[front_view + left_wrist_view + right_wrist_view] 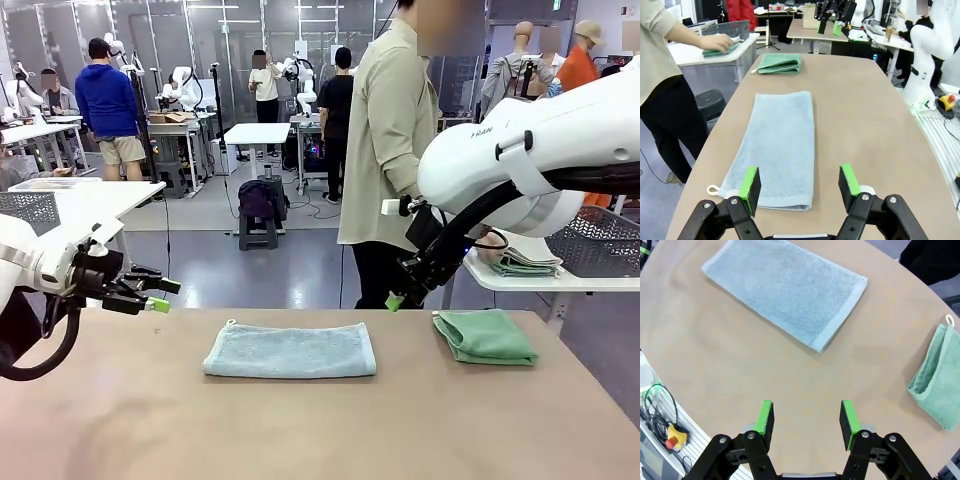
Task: Fold the towels and place them in the basket.
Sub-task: When a person lays out a Towel with hook on the table, fold it in half twice.
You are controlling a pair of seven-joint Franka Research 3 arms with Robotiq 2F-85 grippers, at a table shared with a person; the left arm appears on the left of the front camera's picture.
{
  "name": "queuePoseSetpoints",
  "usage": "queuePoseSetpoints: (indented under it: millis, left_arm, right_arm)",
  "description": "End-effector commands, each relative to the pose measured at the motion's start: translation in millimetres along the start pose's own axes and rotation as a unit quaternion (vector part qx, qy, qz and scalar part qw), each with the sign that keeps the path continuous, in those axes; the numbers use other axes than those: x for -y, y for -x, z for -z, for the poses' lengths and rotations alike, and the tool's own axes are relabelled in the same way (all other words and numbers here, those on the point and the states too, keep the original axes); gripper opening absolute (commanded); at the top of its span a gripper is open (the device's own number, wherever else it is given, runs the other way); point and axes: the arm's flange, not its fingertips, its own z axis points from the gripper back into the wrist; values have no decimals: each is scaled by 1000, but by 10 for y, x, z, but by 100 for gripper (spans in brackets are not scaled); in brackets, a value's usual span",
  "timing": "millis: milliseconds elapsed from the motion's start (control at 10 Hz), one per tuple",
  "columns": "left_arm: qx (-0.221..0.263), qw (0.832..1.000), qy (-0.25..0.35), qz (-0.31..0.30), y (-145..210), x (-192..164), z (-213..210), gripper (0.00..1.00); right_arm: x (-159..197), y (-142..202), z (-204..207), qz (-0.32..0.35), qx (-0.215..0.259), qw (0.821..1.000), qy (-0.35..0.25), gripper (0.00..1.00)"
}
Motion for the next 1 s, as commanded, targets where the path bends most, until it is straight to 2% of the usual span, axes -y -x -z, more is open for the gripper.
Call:
queuePoseSetpoints:
  millis: [0,100,300,600,900]
  left_arm:
    - [0,1000,-7,15,-64,-38,65,80]
    - [0,1000,0,0,0,0,0,80]
    - [0,1000,0,0,0,0,0,80]
    - [0,1000,0,0,0,0,0,80]
    - [0,1000,0,0,0,0,0,80]
  right_arm:
    - [0,0,-8,0,1,1000,0,67]
    - [-26,-22,51,31,-11,999,-10,67]
    - [-63,-94,222,98,-10,995,11,67]
    - [-29,-300,680,217,-12,975,44,67]
    - [71,-530,1235,268,-8,963,36,67]
